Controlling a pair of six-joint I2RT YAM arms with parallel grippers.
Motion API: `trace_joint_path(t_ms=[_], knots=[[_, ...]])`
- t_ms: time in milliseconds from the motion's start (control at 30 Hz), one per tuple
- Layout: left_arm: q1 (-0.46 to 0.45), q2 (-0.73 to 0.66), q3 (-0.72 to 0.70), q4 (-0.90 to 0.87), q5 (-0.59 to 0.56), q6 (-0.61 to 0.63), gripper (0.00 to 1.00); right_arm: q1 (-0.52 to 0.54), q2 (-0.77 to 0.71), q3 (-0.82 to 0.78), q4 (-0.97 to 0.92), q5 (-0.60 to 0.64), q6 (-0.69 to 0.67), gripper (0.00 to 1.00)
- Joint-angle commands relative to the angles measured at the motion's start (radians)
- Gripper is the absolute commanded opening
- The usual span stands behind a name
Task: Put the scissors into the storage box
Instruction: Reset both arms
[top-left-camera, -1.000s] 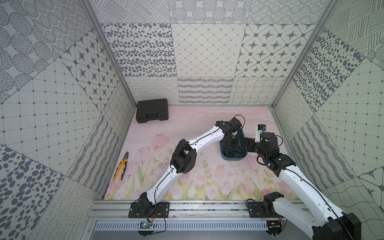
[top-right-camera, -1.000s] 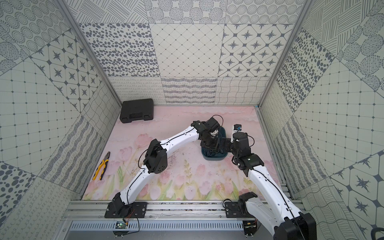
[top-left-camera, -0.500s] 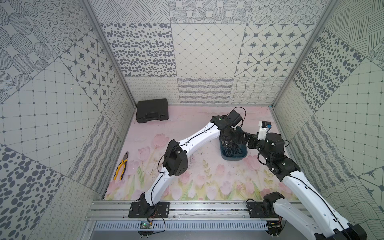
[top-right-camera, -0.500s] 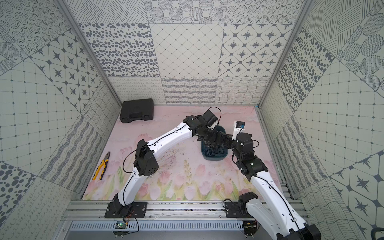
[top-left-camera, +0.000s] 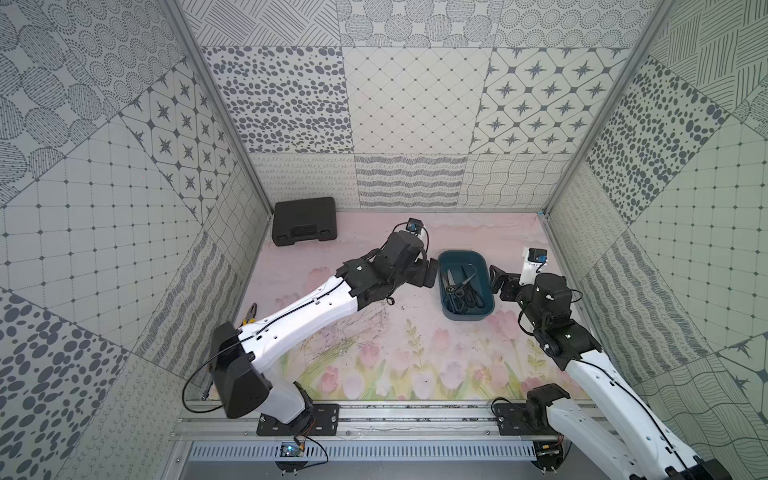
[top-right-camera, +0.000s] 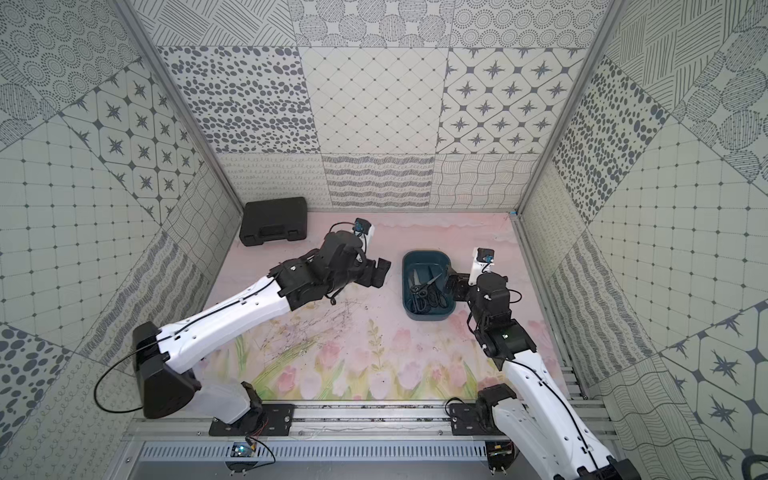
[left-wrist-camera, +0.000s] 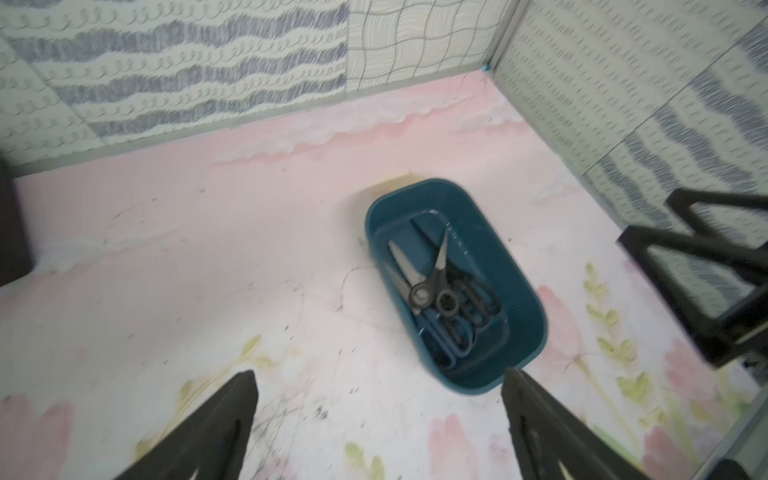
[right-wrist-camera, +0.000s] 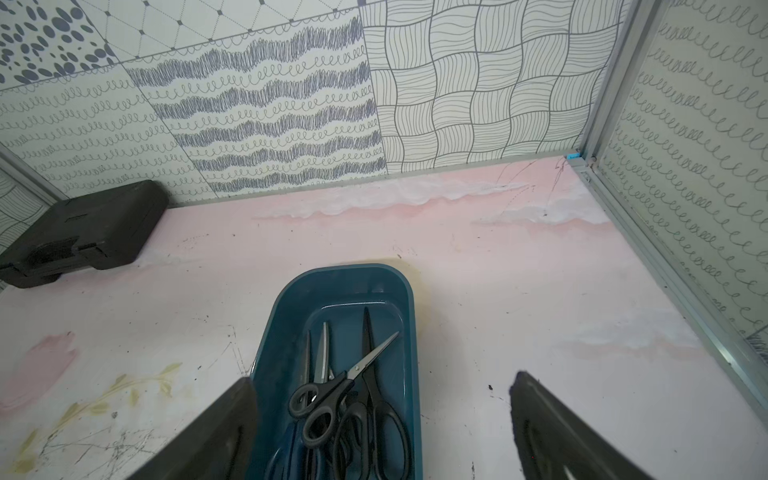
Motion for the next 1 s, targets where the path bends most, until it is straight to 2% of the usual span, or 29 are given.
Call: trace_joint_path(t_ms=[0,133,267,367,433,533,600,667,733,833,967], knots=[[0.066,-0.278,-0.397,0.491,-0.323,0.233,0.99,0.005,0.008,-0.021,0.113,0.094,-0.043,0.97],[0.171,-0.463,-0.658,0.509,-0.430,0.215,0.99,0.007,0.041,-0.113,0.285,0.103,-0.119,0.97],[0.234,-0.620,-0.879,0.572,-0.519,0.185,0.99,0.009,0.076,-0.214,0.531,0.032,-0.185,0.97],[0.288,-0.693,-1.013,0.627,-0.489,0.116,0.99,0.016,0.155,-0.193,0.490,0.123,-0.200,0.97],[0.303,-0.711,-1.069,0.692,-0.470,0.165,0.97,0.018,0.208,-0.158,0.423,0.175,-0.214,0.97],[0.324,-0.690,-1.119,0.808,-0.523,0.239,0.98,0.018,0.253,-0.204,0.502,0.226,-0.224,0.97],[0.382,-0.649,-1.147,0.805,-0.513,0.228,0.99,0.017,0.279,-0.248,0.576,0.250,-0.231,0.97],[0.453,-0.599,-1.152,0.808,-0.432,0.206,0.99,0.011,0.305,-0.267,0.608,0.243,-0.235,0.97],[0.477,-0.556,-1.148,0.848,-0.365,0.224,0.99,0.005,0.341,-0.270,0.629,0.250,-0.227,0.97],[0.523,-0.449,-1.177,1.053,-0.235,0.305,0.99,-0.021,0.426,-0.298,0.770,0.225,-0.234,0.97],[0.613,-0.251,-1.134,1.211,-0.111,0.335,0.99,-0.066,0.542,-0.279,0.913,0.175,-0.249,0.97]])
